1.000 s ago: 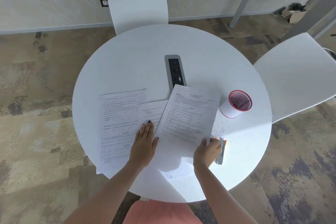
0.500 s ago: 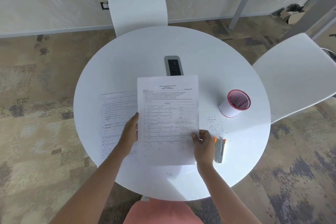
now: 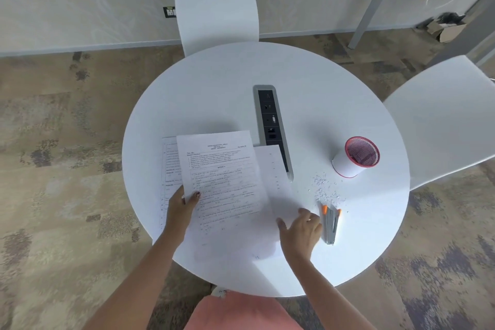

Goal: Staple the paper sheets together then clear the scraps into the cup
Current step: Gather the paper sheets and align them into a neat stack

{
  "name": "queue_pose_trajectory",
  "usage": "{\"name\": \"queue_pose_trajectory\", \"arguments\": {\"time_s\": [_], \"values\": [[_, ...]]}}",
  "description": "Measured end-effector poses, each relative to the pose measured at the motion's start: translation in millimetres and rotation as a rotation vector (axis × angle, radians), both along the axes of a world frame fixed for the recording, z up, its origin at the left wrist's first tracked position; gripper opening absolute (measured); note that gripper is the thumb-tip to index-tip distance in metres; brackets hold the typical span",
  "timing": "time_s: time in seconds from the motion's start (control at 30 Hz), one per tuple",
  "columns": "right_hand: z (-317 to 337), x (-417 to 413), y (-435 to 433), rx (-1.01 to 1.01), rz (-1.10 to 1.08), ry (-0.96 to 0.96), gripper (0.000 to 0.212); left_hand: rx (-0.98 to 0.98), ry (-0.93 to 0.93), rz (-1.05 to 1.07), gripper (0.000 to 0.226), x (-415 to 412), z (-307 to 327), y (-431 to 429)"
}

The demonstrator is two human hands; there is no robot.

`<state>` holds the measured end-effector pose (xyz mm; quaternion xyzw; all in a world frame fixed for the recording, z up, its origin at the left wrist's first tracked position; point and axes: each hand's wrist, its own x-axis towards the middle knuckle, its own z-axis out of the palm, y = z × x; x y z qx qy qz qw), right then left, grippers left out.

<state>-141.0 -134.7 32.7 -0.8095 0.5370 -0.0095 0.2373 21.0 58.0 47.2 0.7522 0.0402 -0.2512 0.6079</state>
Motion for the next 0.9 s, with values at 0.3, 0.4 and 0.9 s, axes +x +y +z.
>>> {"name": "queue_pose_trajectory", "arguments": {"time_s": [0.3,0.4,0.9], "values": [[-1.4,7.0,2.4,0.085,-0.090,0.027,0.051,0.031,0.017,0.064,0.035,-8.2,-3.2,12.0],[1.6,4.6,-4.6,0.091,-0.135,-0.175,0.023,0.034,0.013,0.073,0.034,-9.7,-2.8,14.2],[91.7,35.8,32.0,-0.584,0.489,-0.610,0.005,-0.074,-0.011,0.123,0.030,-22.9,8.4,-26.9]]}}
